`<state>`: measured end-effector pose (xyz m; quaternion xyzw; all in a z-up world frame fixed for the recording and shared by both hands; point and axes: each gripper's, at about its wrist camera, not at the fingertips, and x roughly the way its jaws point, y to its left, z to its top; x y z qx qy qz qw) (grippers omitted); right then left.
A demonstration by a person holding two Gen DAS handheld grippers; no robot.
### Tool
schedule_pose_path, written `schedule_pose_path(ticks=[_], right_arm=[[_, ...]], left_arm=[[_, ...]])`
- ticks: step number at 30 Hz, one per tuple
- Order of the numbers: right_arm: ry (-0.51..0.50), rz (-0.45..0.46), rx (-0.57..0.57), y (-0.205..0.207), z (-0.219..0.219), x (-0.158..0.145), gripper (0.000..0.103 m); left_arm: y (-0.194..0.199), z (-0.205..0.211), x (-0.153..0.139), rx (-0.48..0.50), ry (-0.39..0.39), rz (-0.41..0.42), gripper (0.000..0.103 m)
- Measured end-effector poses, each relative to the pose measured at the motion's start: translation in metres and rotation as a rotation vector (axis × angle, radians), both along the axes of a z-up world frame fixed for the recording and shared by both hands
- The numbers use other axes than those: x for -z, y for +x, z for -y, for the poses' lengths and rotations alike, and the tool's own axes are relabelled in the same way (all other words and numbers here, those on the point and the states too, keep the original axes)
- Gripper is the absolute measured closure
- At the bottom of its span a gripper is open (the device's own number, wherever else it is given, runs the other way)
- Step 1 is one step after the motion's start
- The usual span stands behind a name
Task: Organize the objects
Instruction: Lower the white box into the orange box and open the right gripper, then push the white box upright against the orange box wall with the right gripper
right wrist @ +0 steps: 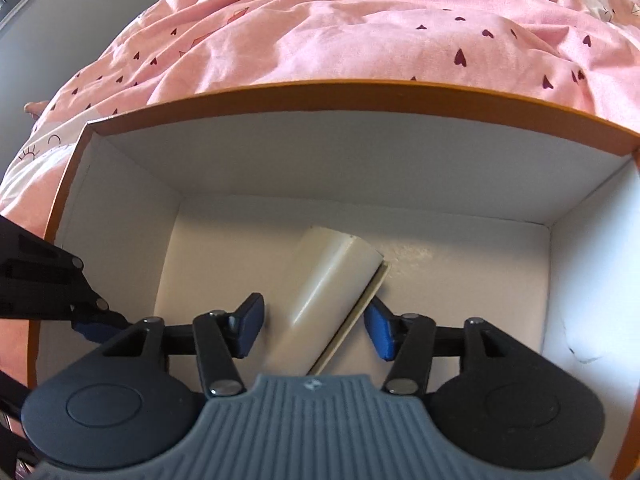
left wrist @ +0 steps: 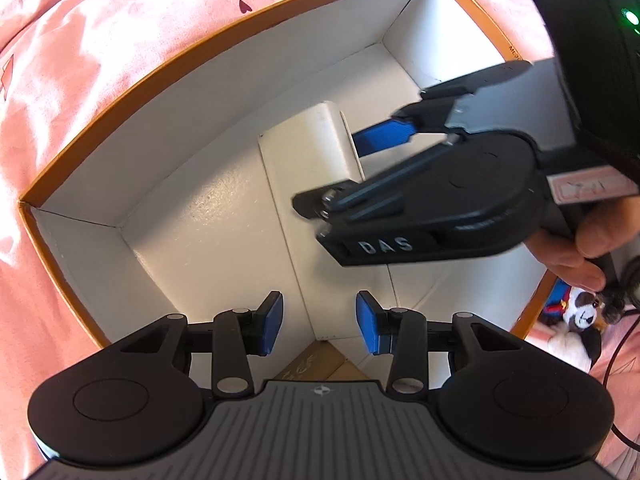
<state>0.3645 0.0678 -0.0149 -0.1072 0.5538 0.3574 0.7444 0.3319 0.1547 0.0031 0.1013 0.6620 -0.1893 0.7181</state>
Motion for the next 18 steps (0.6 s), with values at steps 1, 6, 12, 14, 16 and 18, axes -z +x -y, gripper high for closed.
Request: schedule_pose_path(ticks=[1,6,12,14,16,18], right_arm=[[-0.01,-0.002,0.0,-0.001,0.002,0.0,0.042],[-0.043,-0.072,0.009,-0.004,0.012,0.003,0.04],[-0.036,-0.158,-0.004,-0.013,0.018,0.01,0.046],[-0.023,-0.154,0.002,-0.014,0.02,0.01,0.047],[0.011,-0.148,0.018,-0.013,0.021,0.008,0.055],[0.053,-0.171,0.041,-0.009,0.022,0.008,0.066]], left_arm=[[0.001,0.001,0.0,-0.002,-0.001,0.001,0.055],[0.003,0.006,-0.003,0.013,0.012,0.022,0.055],[0.004,0.005,-0.01,0.014,0.043,0.036,0.056],[0.004,0.004,-0.013,0.014,0.049,0.044,0.056],[0.005,0.003,-0.017,0.009,0.052,0.049,0.057],[0.007,0.002,-0.02,0.012,0.054,0.053,0.058]])
